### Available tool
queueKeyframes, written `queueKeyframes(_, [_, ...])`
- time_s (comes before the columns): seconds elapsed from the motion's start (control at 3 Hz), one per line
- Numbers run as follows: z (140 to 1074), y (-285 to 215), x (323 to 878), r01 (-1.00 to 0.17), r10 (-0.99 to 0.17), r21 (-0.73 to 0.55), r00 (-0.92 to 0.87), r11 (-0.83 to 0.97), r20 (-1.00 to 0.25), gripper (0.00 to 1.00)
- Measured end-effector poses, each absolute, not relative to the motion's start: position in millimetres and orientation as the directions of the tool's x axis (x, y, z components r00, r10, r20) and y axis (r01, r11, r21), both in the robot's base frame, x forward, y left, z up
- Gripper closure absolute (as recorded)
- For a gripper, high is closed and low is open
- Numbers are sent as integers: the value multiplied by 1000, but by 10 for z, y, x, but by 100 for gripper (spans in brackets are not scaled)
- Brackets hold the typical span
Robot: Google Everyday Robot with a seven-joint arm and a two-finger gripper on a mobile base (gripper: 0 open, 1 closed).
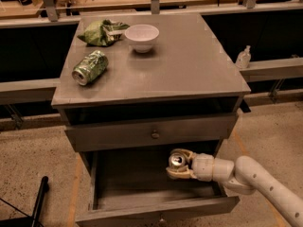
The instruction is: Place 7up can into middle drawer
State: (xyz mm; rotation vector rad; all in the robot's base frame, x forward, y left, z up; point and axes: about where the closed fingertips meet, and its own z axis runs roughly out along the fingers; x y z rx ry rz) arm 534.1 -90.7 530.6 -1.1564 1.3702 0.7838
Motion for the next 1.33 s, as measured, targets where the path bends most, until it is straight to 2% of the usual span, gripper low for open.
queueKeyframes(0.33, [5074,-893,5424,-937,-241,-147,71,316,-968,100])
queueKeyframes(0.67, [4838,-868,5504,-945,-225,-96,24,313,-974,87])
queueKeyframes(1.33, [4507,-871,5623,-966,-171,-23,-22,259,-985,40])
